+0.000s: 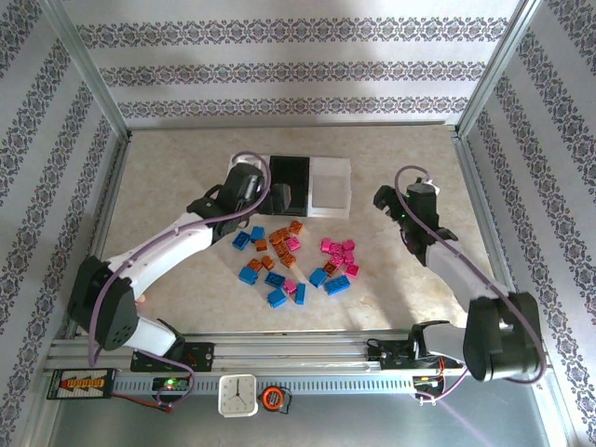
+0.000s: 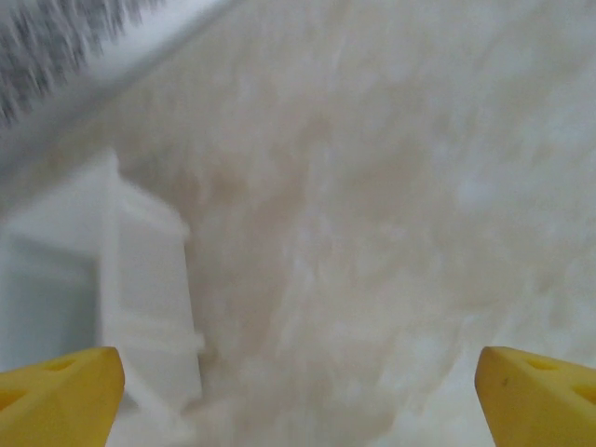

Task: Sort the legos into containers by color
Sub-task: Move the container to the top-center of the table, then pick up the lego from the center of the table.

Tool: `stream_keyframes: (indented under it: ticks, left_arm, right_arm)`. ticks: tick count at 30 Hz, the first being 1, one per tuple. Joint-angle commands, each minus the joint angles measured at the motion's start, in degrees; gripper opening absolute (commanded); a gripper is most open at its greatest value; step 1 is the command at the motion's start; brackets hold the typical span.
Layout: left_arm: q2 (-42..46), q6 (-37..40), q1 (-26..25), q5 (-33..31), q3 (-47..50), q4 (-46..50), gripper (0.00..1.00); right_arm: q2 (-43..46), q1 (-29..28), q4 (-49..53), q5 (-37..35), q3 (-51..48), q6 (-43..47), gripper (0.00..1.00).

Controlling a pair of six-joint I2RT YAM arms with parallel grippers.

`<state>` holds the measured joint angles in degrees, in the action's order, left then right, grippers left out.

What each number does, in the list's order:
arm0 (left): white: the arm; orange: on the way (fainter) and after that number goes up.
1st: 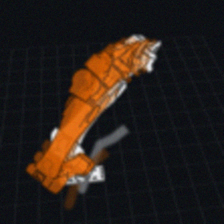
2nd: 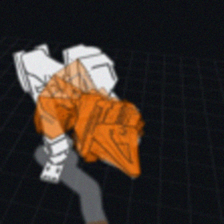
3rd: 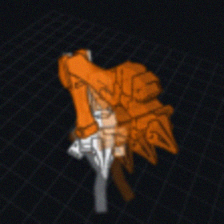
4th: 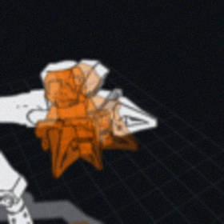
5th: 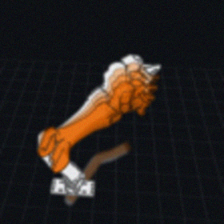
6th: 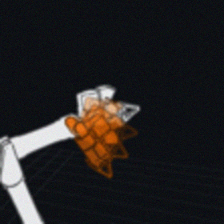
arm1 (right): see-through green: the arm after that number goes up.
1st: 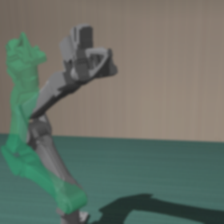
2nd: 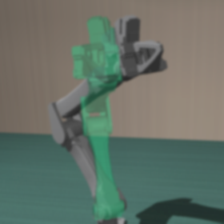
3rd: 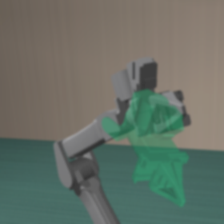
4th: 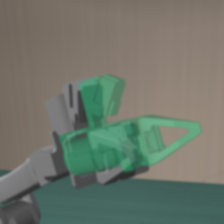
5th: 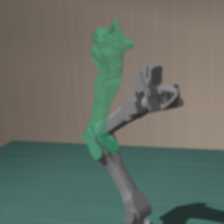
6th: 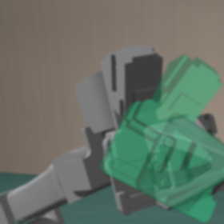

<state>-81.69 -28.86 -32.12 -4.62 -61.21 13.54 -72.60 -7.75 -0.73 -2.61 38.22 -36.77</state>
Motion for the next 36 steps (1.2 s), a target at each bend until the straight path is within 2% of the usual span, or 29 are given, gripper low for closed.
stream_keyframes:
  ticks: [1,6,10,13,15,20,22,25,31,36]
  left_arm:
    - [6.1,1.8,0.5,1.1,6.6,-4.1,1.00]
    - [14.5,1.1,0.5,2.5,16.5,-7.4,1.00]
    - [18.2,0.2,0.4,3.8,21.3,-9.5,1.00]
    - [19.7,0.0,0.5,3.2,22.9,-9.8,1.00]
    - [20.7,0.3,0.4,3.2,23.7,-9.8,1.00]
    - [24.4,0.8,0.4,1.7,25.9,-10.0,1.00]
    - [25.6,0.8,0.5,1.1,26.7,-10.1,1.00]
    - [26.9,0.5,0.4,0.6,27.6,-9.8,1.00]
    - [28.2,0.3,0.5,0.4,28.6,-8.9,1.00]
    - [28.7,-0.1,0.5,-0.1,28.9,-8.5,1.00]
  right_arm:
    - [-2.6,-3.9,12.0,8.3,3.0,3.0,0.93]
    - [-5.2,-14.3,20.4,8.0,5.4,8.5,0.89]
    - [-8.1,-23.2,27.1,0.3,11.5,13.4,0.87]
    - [-11.8,-26.8,30.0,-1.0,15.9,14.9,0.78]
    - [-13.9,-28.6,31.0,-0.8,18.3,16.2,0.72]
    - [-20.6,-35.2,29.4,3.1,24.4,20.2,0.70]
    - [-24.0,-36.5,29.0,4.1,26.8,20.3,0.63]
    - [-28.3,-36.9,28.1,4.4,29.5,19.4,0.59]
    - [-34.4,-36.5,27.4,4.4,33.6,17.8,0.56]
    - [-35.9,-35.6,26.6,4.3,34.1,16.6,0.53]
